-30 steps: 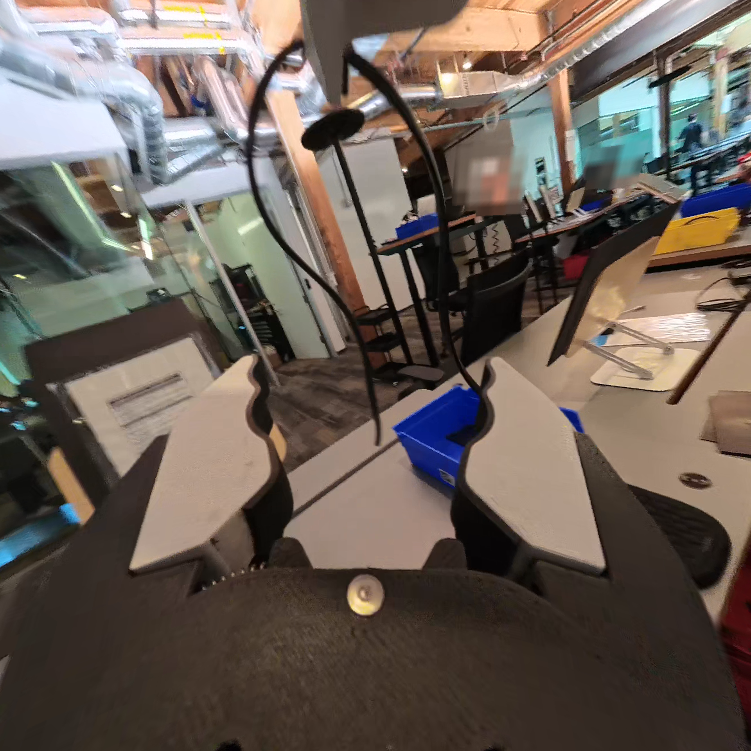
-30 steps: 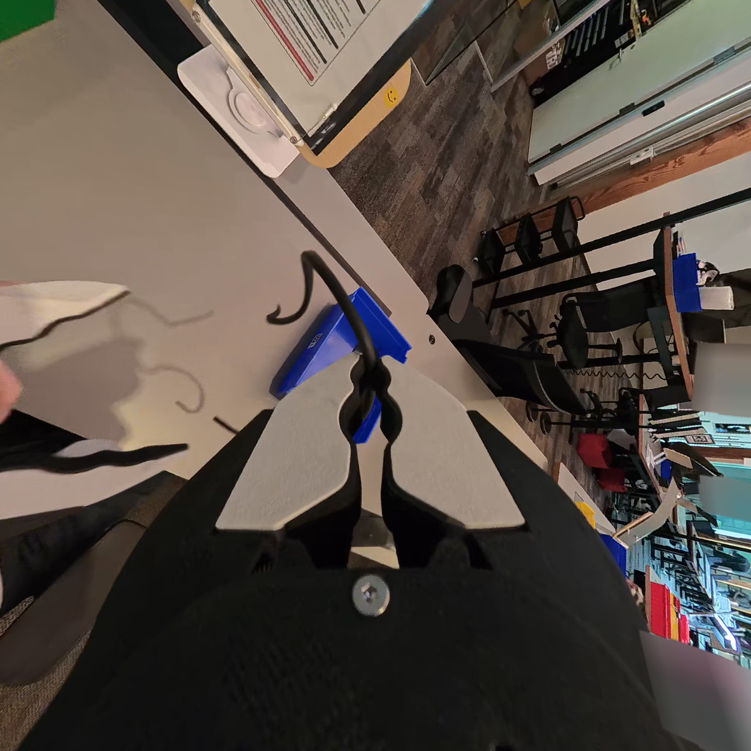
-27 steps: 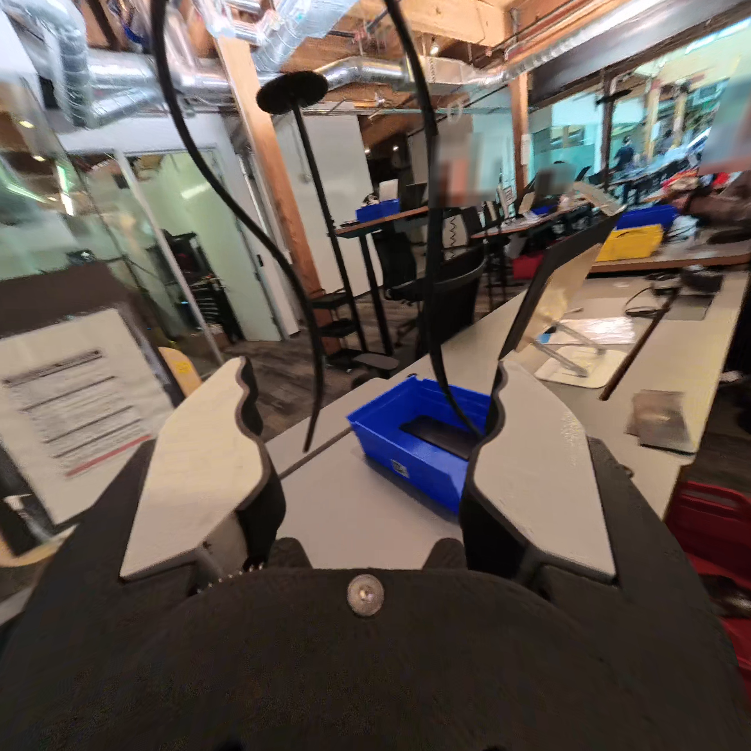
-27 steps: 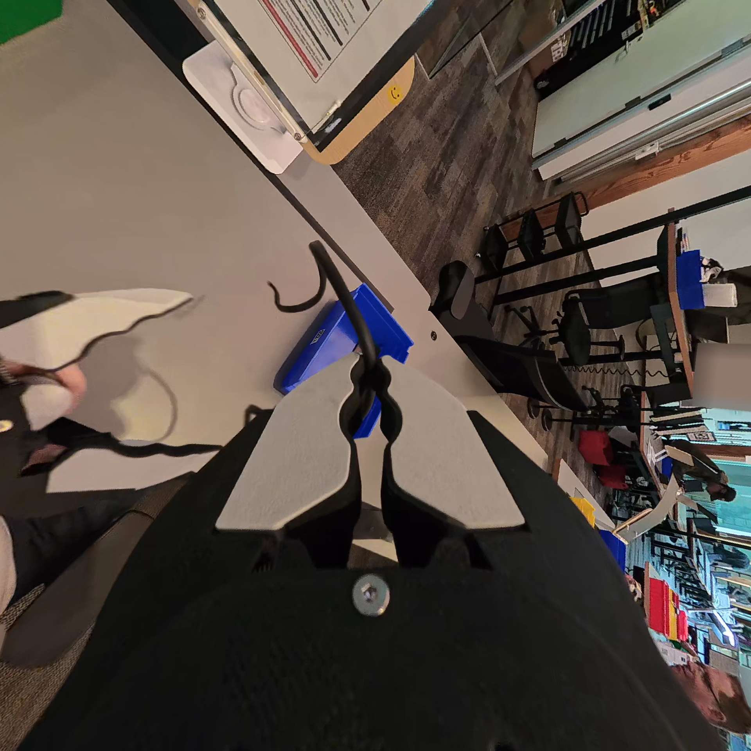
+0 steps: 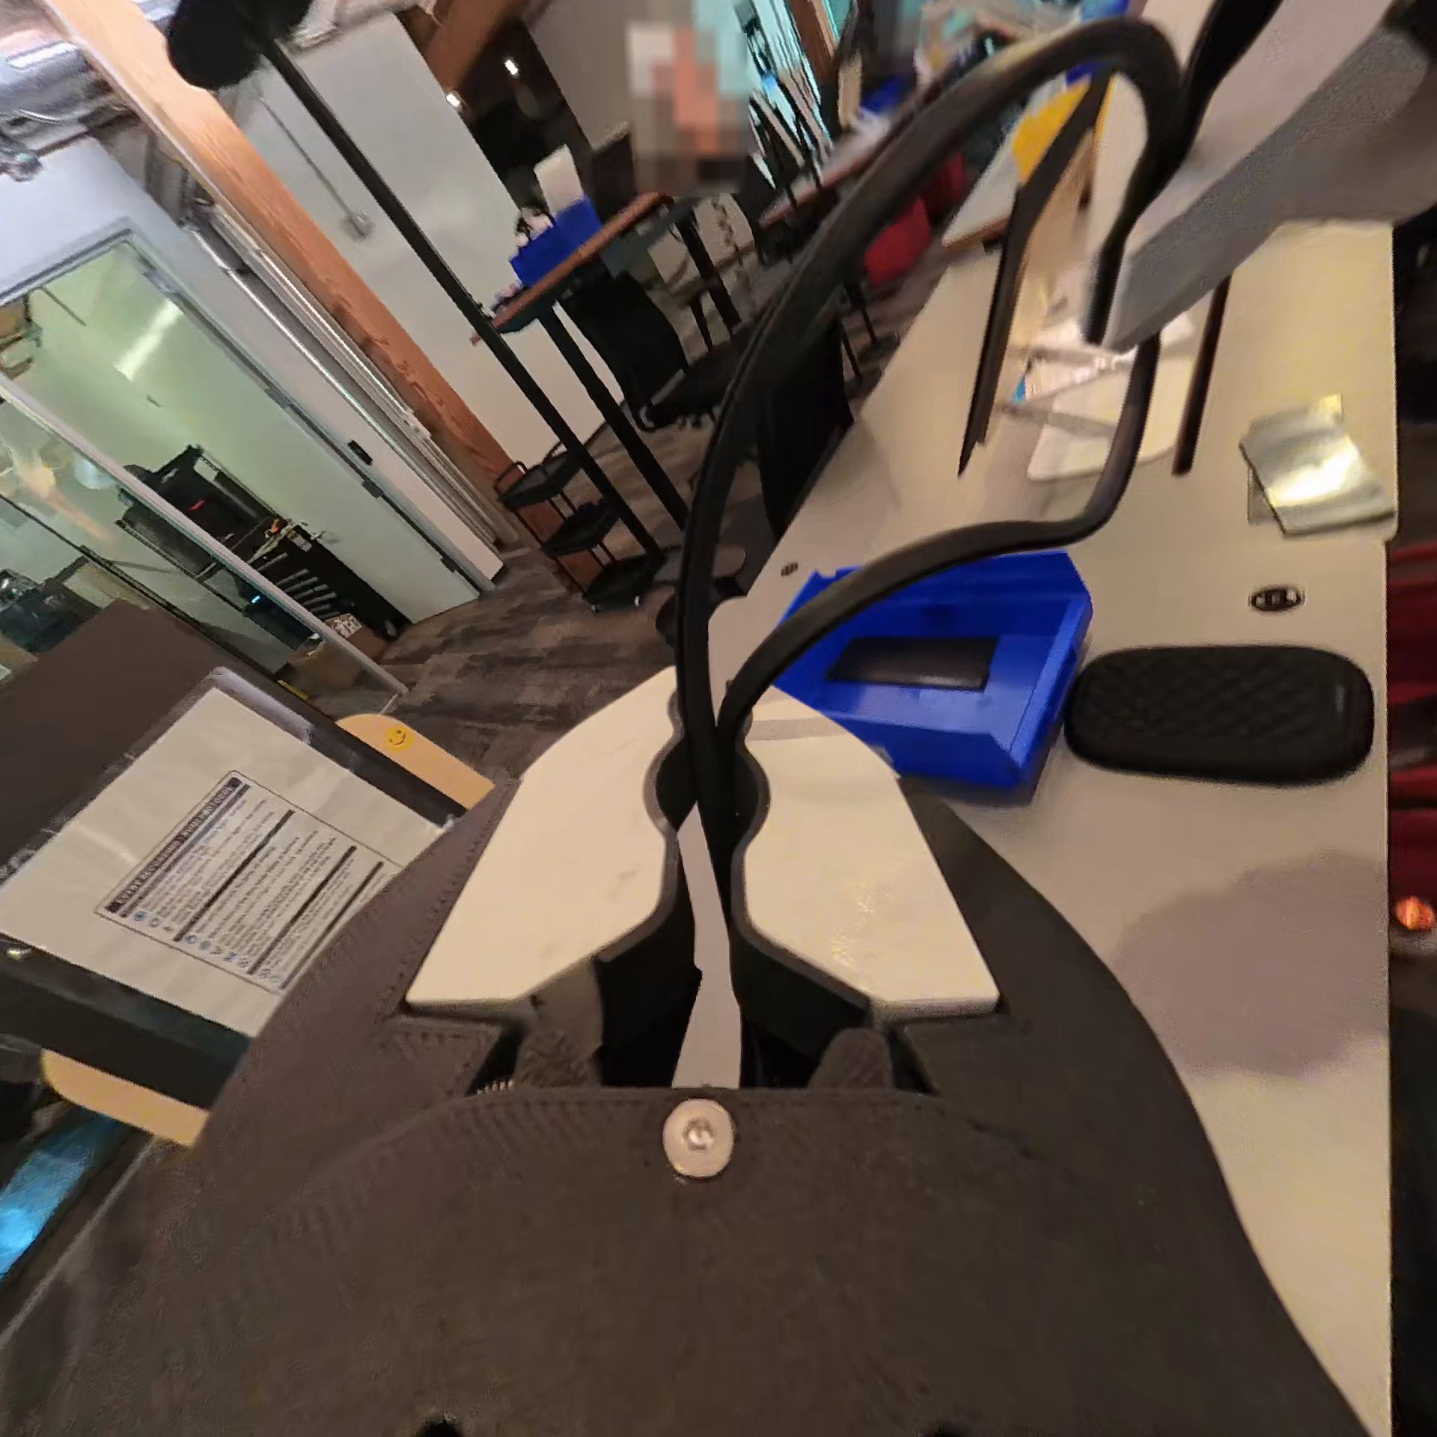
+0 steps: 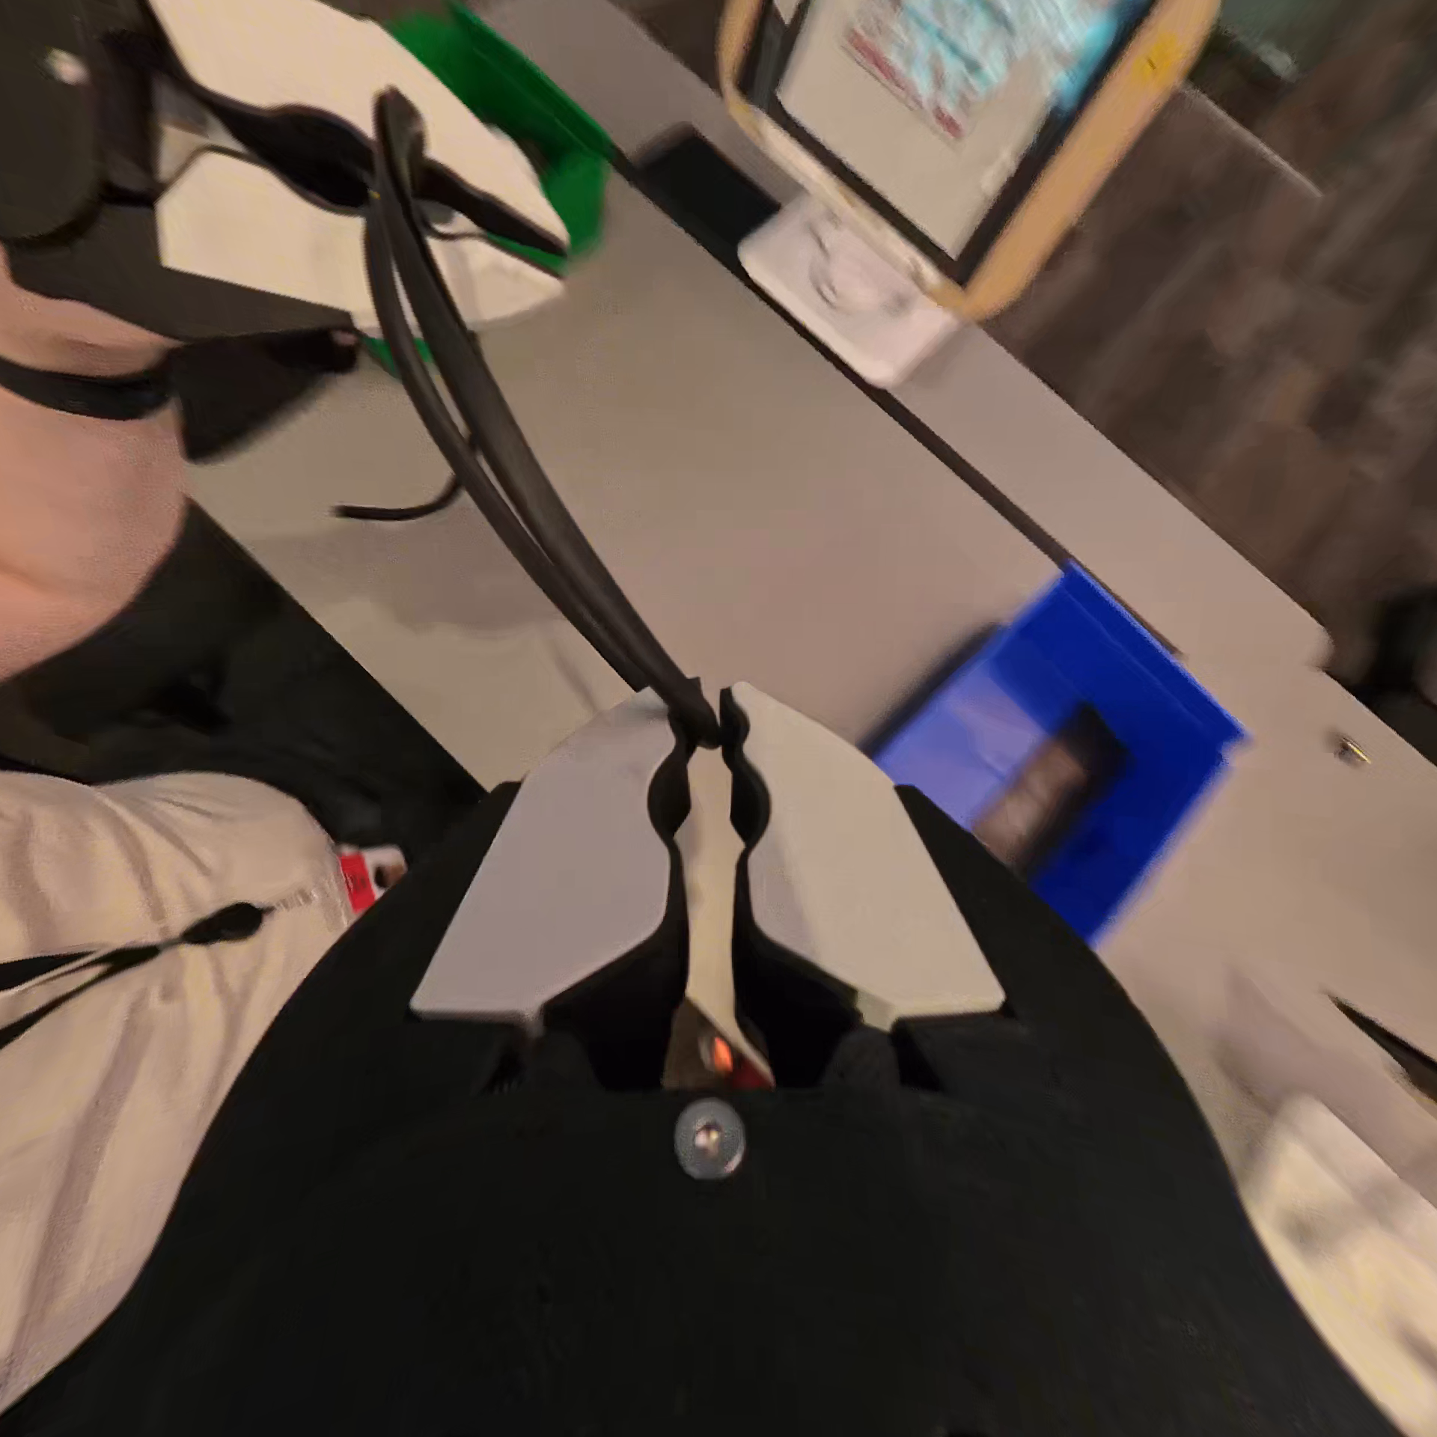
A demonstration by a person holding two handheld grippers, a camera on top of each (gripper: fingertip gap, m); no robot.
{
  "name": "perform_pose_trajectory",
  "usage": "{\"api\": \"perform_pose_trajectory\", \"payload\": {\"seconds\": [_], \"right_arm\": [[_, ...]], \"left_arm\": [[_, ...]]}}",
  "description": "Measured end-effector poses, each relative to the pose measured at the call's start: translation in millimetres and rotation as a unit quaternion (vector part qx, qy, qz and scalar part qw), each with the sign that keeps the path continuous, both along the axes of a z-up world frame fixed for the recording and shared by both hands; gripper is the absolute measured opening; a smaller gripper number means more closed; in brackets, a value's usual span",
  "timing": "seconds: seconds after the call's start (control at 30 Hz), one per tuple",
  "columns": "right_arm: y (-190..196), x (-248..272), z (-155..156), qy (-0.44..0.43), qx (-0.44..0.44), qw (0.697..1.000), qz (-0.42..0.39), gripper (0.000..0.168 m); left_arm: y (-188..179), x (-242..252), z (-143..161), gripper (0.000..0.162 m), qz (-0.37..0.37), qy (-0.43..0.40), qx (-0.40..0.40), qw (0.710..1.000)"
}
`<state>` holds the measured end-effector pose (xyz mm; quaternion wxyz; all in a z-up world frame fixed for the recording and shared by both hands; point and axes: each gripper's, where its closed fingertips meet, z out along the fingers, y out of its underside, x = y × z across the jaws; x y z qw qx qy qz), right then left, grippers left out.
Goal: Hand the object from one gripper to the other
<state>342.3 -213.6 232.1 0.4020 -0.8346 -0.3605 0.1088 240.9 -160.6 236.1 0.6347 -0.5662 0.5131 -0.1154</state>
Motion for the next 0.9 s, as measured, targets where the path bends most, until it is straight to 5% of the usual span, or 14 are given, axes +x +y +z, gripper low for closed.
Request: {"api": "perform_pose_trajectory", "payload": {"seconds": [0.03, 0.17, 0.3, 0.53, 0.63, 0.9], "right_arm": [[4, -4, -4, 0.044, 0.027, 0.998, 0.025, 0.008], [13, 7, -6, 0.190, 0.217, 0.956, 0.051, 0.057], [2, 27, -33, 0.270, 0.318, 0.908, 0.040, 0.057], [-24, -20, -80, 0.119, 0.430, 0.893, 0.048, 0.057], [-37, -48, -68, 0.056, 0.471, 0.879, 0.044, 0.062], [-54, -75, -22, 0.097, 0.463, 0.879, 0.055, 0.068]], "left_arm": [[-1, -1, 0, 0.004, -0.003, 0.027, -0.003, 1.000], [5, -11, 7, 0.004, 0.003, 0.114, 0.014, 0.993], [21, -35, 12, 0.004, 0.056, 0.216, 0.083, 0.971], [26, -54, 12, 0.004, 0.082, 0.282, 0.132, 0.947], [26, -52, 11, 0.004, 0.087, 0.295, 0.160, 0.938], [14, -34, -6, 0.003, 0.059, 0.285, 0.169, 0.942]]}}
